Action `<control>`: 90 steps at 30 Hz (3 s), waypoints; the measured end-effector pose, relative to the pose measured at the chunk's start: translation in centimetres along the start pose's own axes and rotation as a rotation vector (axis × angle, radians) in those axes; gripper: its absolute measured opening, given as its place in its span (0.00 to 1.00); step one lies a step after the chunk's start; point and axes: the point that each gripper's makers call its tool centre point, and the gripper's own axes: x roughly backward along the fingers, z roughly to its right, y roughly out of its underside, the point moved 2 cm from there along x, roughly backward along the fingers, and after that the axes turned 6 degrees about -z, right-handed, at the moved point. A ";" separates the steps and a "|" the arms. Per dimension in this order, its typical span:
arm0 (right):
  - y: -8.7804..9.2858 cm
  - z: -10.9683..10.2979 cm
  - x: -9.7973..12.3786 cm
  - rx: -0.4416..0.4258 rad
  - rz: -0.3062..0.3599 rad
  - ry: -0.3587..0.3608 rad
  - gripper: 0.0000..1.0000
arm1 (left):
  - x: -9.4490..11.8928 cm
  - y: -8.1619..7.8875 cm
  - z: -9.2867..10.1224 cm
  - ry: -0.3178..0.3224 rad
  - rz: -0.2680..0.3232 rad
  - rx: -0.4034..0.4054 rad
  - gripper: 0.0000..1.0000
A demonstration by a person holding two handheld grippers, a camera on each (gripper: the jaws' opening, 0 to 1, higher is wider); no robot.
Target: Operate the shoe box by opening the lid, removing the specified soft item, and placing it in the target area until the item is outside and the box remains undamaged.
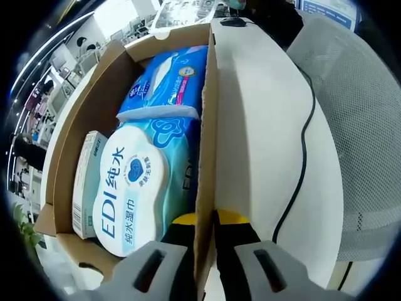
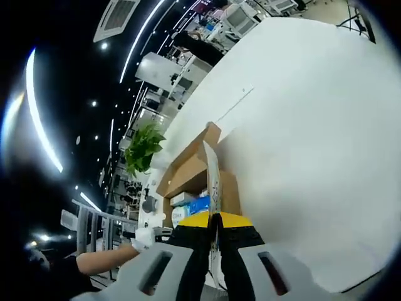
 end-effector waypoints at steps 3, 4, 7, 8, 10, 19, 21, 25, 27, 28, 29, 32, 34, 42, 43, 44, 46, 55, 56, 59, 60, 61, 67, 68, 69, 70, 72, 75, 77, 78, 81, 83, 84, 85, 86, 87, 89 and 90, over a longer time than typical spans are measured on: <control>-0.8 0.9 -0.1 -0.002 -0.035 0.011 0.00 | 0.0 0.0 0.0 0.002 0.001 -0.002 0.03; -0.9 1.1 -0.1 0.003 -0.036 0.013 0.00 | 0.0 0.0 0.0 0.003 0.000 -0.001 0.03; -1.4 2.5 -0.3 -0.012 -0.048 0.018 0.00 | 0.0 0.0 0.0 0.004 0.000 -0.001 0.03; -1.4 2.8 -0.4 -0.015 -0.053 0.019 0.00 | 0.0 0.0 0.0 0.002 0.000 -0.001 0.03; -1.2 3.1 -0.5 -0.020 -0.055 0.027 0.00 | 0.0 0.0 0.0 0.003 -0.001 0.002 0.03; -1.8 4.0 -1.7 -0.055 -0.080 -0.006 0.00 | 0.0 0.0 0.0 0.004 0.001 0.001 0.03; -1.8 4.1 -2.1 -0.046 -0.089 0.000 0.00 | 0.0 0.0 0.0 0.004 0.001 0.001 0.03; -1.6 4.3 -2.7 -0.041 -0.110 0.011 0.00 | 0.0 0.0 0.0 0.003 0.001 0.001 0.03; -1.7 4.1 -2.8 -0.038 -0.111 0.006 0.00 | 0.0 0.0 0.0 0.003 0.001 0.001 0.03; -1.6 3.9 -2.9 -0.036 -0.111 0.000 0.00 | 0.0 0.0 0.0 0.003 0.001 0.001 0.03; -1.6 3.9 -3.0 -0.036 -0.113 -0.001 0.00 | 0.0 0.0 0.0 0.004 0.001 0.001 0.03; -1.3 3.9 -3.4 -0.034 -0.122 0.005 0.00 | 0.0 0.0 0.0 0.003 0.001 0.001 0.03; -1.2 4.0 -3.7 -0.030 -0.129 0.011 0.00 | 0.0 0.0 0.0 0.003 0.001 0.001 0.03; -2.4 5.7 -4.7 -0.031 -0.155 0.052 0.00 | -0.1 0.0 0.0 0.004 0.000 0.002 0.03; -2.3 5.9 -4.7 -0.027 -0.162 0.059 0.00 | -0.1 0.0 0.0 0.004 0.000 0.002 0.03; -2.3 6.2 -4.7 -0.020 -0.171 0.066 0.00 | -0.1 0.0 0.0 0.004 0.000 0.003 0.03; -2.2 6.8 -4.8 -0.017 -0.185 0.078 0.00 | -0.1 0.0 0.0 0.004 0.000 0.003 0.03; -2.2 8.1 -5.2 -0.005 -0.175 0.093 0.00 | -0.1 -0.1 0.0 0.006 0.000 0.002 0.03; -2.2 8.3 -5.3 0.000 -0.174 0.101 0.00 | -0.1 -0.1 0.0 0.006 0.000 0.002 0.03; -2.2 9.1 -5.5 0.017 -0.163 0.137 0.01 | -0.1 -0.1 0.0 0.006 0.000 0.002 0.03; -2.2 9.1 -5.6 0.018 -0.160 0.135 0.01 | -0.1 -0.1 0.0 0.006 0.000 0.003 0.03; -2.2 9.1 -5.7 0.016 -0.156 0.133 0.01 | -0.1 -0.1 0.0 0.006 -0.001 0.003 0.03; -2.1 9.6 -6.6 0.035 -0.165 0.172 0.02 | 0.0 -0.1 0.0 0.005 -0.001 0.004 0.03; -2.0 9.6 -6.6 0.023 -0.165 0.186 0.04 | -0.1 -0.1 0.0 0.005 -0.001 0.004 0.03; -2.3 10.0 -6.6 0.029 -0.159 0.197 0.04 | -0.1 -0.1 0.0 0.005 -0.001 0.005 0.03; -2.4 10.2 -6.6 0.037 -0.156 0.202 0.06 | -0.1 -0.1 0.0 0.005 -0.001 0.004 0.03; -2.6 10.6 -6.5 0.049 -0.155 0.229 0.07 | -0.1 -0.1 0.0 0.006 -0.001 0.004 0.03; -2.1 10.7 -6.4 0.066 -0.159 0.248 0.09 | -0.1 -0.1 0.0 0.006 -0.001 0.004 0.03; -1.8 10.9 -6.4 0.081 -0.163 0.273 0.11 | -0.1 -0.1 0.0 0.005 -0.001 0.004 0.03; -1.6 10.9 -6.4 0.090 -0.165 0.285 0.12 | 0.0 -0.1 0.0 0.006 -0.001 0.004 0.03; -1.2 11.1 -6.2 0.119 -0.173 0.324 0.14 | 0.0 -0.1 0.0 0.006 -0.001 0.005 0.03; -1.1 11.2 -6.2 0.145 -0.173 0.344 0.16 | 0.0 -0.1 0.0 0.005 -0.001 0.004 0.03; -1.0 11.3 -6.2 0.152 -0.173 0.352 0.16 | 0.0 -0.1 0.0 0.005 -0.001 0.004 0.03; -1.0 11.3 -6.2 0.152 -0.175 0.354 0.17 | 0.0 -0.1 0.0 0.005 -0.001 0.004 0.03; -1.0 11.4 -6.1 0.149 -0.174 0.354 0.17 | 0.0 -0.1 0.0 0.005 -0.001 0.004 0.03; -1.0 11.4 -6.1 0.147 -0.172 0.359 0.17 | -0.1 -0.1 0.0 0.005 -0.001 0.004 0.03; -1.1 11.6 -6.1 0.160 -0.167 0.371 0.17 | -0.1 -0.1 0.0 0.005 -0.001 0.004 0.03; -1.1 11.6 -6.1 0.156 -0.169 0.374 0.17 | -0.1 -0.1 0.0 0.005 -0.001 0.005 0.03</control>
